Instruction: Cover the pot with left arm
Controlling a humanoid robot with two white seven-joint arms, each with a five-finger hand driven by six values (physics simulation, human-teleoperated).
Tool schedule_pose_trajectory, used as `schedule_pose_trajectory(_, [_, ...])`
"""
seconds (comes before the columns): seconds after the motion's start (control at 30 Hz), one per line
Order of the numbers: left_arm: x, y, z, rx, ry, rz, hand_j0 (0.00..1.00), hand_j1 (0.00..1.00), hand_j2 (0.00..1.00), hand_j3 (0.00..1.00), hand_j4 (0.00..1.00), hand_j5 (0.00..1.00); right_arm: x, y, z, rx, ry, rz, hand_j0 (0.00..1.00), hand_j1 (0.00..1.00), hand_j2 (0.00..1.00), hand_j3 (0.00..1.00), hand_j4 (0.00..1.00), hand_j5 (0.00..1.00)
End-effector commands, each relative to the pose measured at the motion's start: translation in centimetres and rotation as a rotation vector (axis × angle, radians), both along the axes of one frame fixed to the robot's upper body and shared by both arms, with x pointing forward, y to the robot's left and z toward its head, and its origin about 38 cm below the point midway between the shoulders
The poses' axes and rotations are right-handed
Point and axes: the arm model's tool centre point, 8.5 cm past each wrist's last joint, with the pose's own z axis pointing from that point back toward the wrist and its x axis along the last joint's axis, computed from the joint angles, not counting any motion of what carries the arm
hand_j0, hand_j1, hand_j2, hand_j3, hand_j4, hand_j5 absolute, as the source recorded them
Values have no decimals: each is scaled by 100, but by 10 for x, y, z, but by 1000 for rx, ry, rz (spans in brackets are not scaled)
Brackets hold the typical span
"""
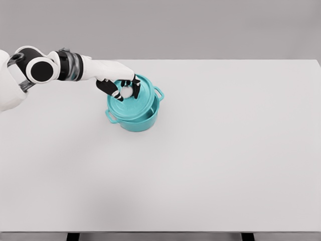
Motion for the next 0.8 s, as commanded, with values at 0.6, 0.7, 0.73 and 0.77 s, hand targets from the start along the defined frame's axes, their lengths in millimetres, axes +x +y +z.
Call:
schedule_pose_trajectory(0.6, [-1, 2, -4, 3, 7, 0, 68, 68, 68, 68, 68, 68, 1, 0, 0, 0, -2, -1, 100, 100, 100, 100, 100, 100])
schedule_pose_trajectory(0.7, [-1, 2, -5, 3, 8, 0, 68, 68, 68, 68, 68, 68, 0, 0, 0, 0, 0, 0, 100, 100, 100, 100, 100, 100])
schedule_pose_trajectory(0.73, [-1, 2, -5, 3, 8, -3, 68, 68, 68, 68, 68, 68, 0, 0, 0, 0, 0, 0, 100, 100, 100, 100, 100, 100])
schedule_pose_trajectory(0.77, [-1, 2, -5, 4, 7, -3, 68, 68, 68, 68, 68, 68, 1, 0, 0, 0, -1, 0, 100, 100, 100, 100, 100, 100])
